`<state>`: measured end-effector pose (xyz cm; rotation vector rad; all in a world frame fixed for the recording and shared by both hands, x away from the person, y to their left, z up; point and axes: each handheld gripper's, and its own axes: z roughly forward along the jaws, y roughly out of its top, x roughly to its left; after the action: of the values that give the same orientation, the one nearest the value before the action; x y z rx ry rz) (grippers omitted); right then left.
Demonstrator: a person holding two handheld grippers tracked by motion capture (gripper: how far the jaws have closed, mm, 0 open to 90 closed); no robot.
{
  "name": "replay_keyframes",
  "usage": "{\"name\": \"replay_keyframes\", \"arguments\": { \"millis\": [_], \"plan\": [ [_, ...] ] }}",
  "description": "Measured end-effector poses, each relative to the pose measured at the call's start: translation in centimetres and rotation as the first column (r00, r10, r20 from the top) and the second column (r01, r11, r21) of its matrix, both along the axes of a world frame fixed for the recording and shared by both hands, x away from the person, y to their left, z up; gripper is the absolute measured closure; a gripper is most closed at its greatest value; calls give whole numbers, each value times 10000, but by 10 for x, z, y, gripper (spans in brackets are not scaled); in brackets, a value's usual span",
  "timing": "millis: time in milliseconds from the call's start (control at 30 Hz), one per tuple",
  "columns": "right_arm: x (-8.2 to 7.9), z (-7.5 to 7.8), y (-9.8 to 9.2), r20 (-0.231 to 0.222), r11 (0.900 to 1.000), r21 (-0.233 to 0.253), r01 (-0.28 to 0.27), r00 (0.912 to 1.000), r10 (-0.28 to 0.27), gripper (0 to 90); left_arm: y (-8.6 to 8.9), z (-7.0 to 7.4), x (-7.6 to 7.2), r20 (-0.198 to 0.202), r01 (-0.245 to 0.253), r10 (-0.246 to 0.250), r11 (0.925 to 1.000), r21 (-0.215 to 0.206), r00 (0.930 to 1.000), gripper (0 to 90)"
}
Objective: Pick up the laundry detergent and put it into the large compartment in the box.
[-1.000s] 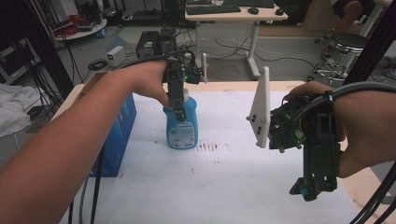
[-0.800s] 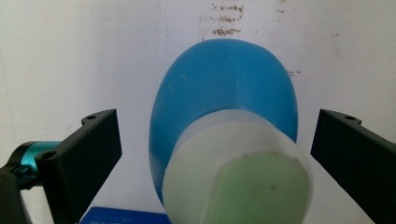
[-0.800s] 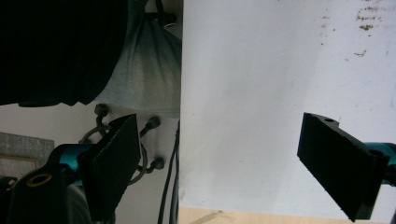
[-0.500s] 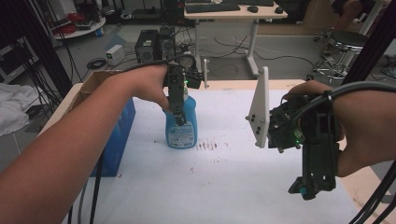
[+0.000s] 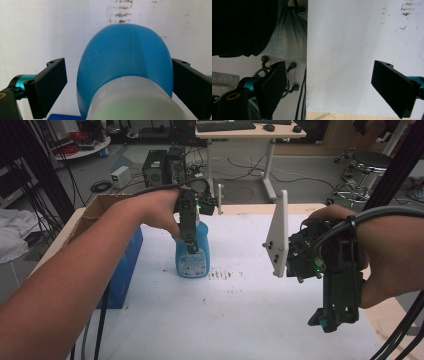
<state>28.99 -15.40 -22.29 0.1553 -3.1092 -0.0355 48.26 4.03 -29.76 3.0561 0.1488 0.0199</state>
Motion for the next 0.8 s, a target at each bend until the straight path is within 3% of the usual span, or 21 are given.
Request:
{"name": "replay_keyframes", "arguments": {
  "millis": [100, 433, 800],
  "plan": [
    [0, 0, 1, 17, 10000, 46, -40, 10000, 40, 127, 1, 1, 0, -129, 60, -61, 10000, -77, 9999, 118],
    [1, -1, 2, -1, 10000, 34, -34, 10000, 34, 127, 1, 1, 0, -87, 18, -19, 10000, -84, 10000, 119],
    [0, -1, 2, 22, 10000, 25, -54, 10000, 54, 127, 1, 1, -1, -49, 1, -1, 10000, -25, 10000, 201]
  ]
}}
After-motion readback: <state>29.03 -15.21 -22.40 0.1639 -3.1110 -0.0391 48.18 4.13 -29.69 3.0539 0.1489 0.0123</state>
